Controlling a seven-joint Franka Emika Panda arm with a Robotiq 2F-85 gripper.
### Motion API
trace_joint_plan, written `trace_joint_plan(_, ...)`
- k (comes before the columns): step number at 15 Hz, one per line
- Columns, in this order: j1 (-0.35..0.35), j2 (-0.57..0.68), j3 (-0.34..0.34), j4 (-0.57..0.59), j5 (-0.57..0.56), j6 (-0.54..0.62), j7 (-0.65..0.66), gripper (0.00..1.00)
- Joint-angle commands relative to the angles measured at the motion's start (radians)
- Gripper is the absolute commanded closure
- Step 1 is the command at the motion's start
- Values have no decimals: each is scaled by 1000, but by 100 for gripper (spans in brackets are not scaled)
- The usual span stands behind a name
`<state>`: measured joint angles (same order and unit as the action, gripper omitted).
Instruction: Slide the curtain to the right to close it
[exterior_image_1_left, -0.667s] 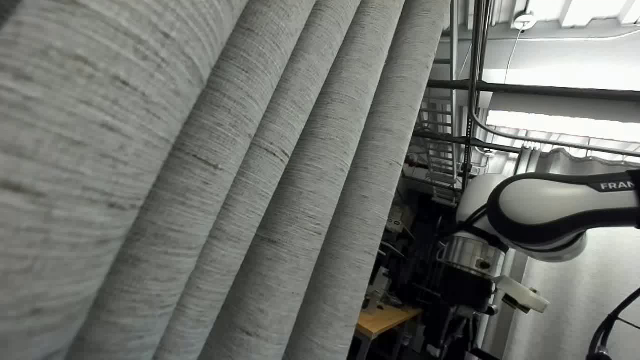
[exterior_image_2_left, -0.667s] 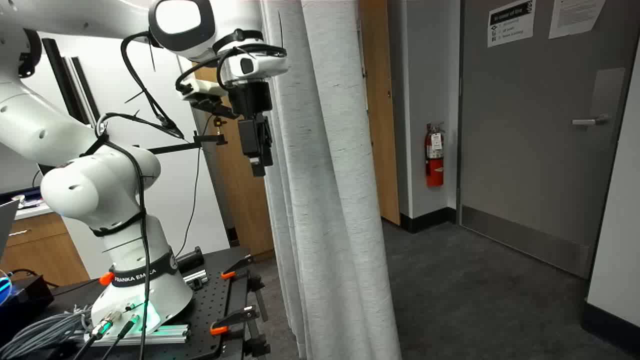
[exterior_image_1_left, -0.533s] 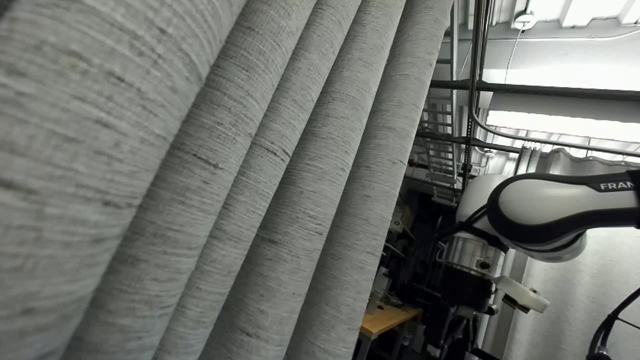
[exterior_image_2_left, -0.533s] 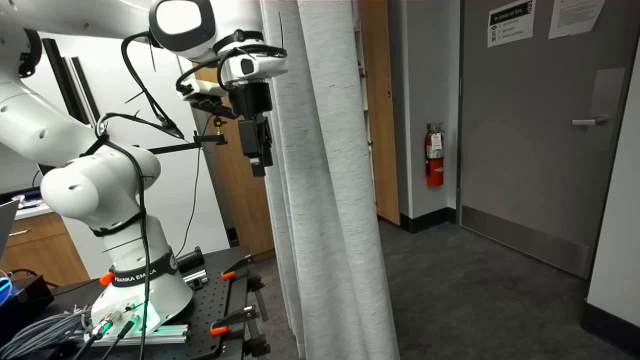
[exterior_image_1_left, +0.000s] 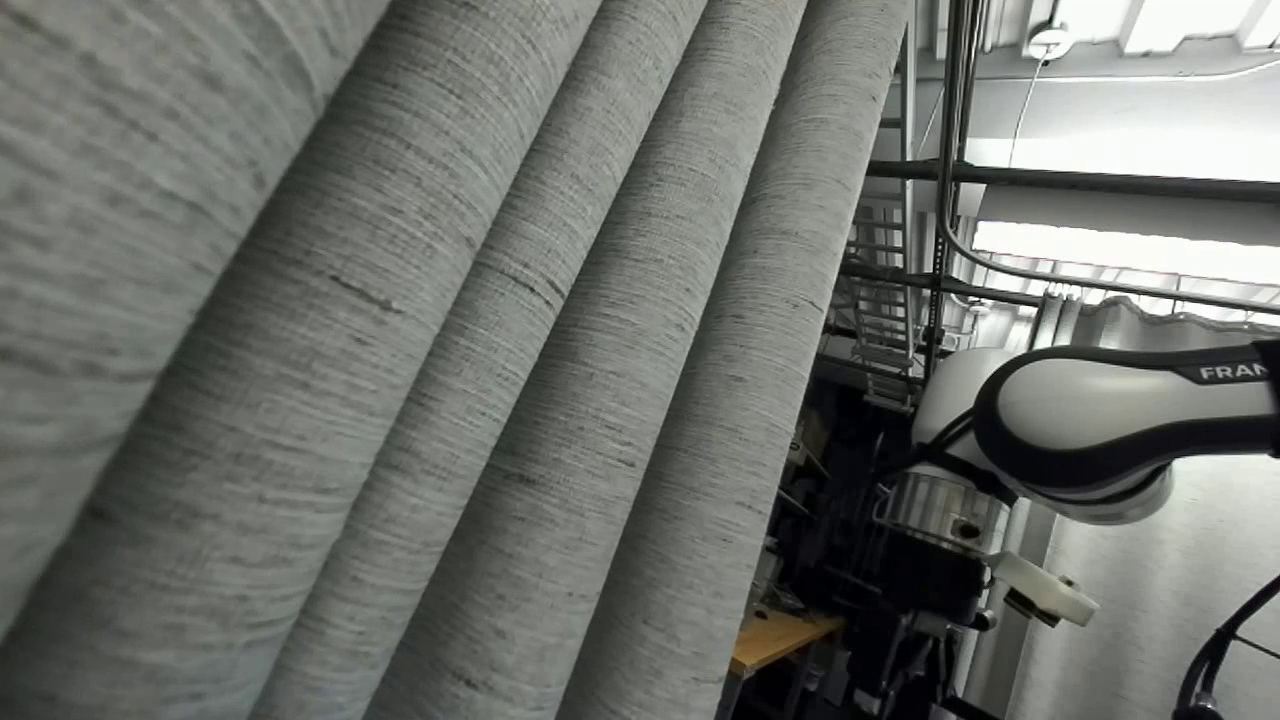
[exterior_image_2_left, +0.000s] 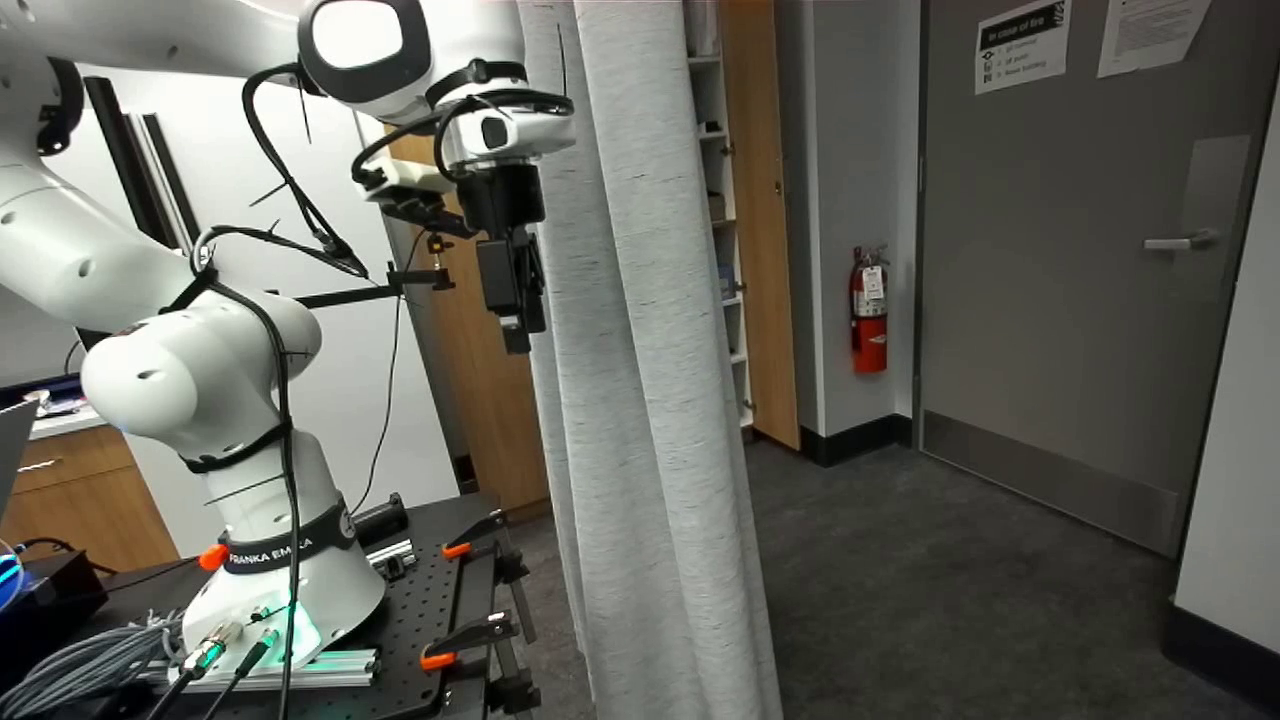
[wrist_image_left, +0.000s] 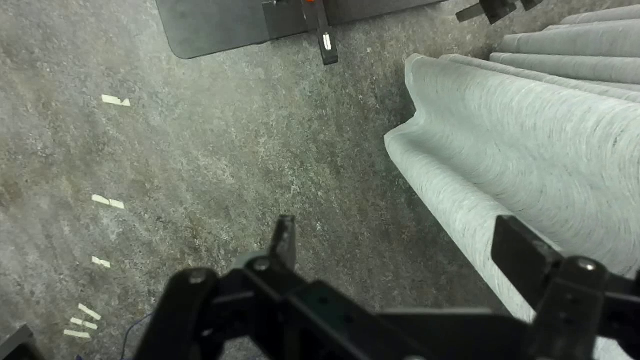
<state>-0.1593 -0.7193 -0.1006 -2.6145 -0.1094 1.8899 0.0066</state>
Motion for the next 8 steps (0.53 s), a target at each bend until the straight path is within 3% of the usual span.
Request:
trace_joint_plan(1, 3, 0, -3, 2, -2, -2, 1, 0)
trace_joint_plan(8, 3, 0, -3, 2, -2, -2, 1, 0)
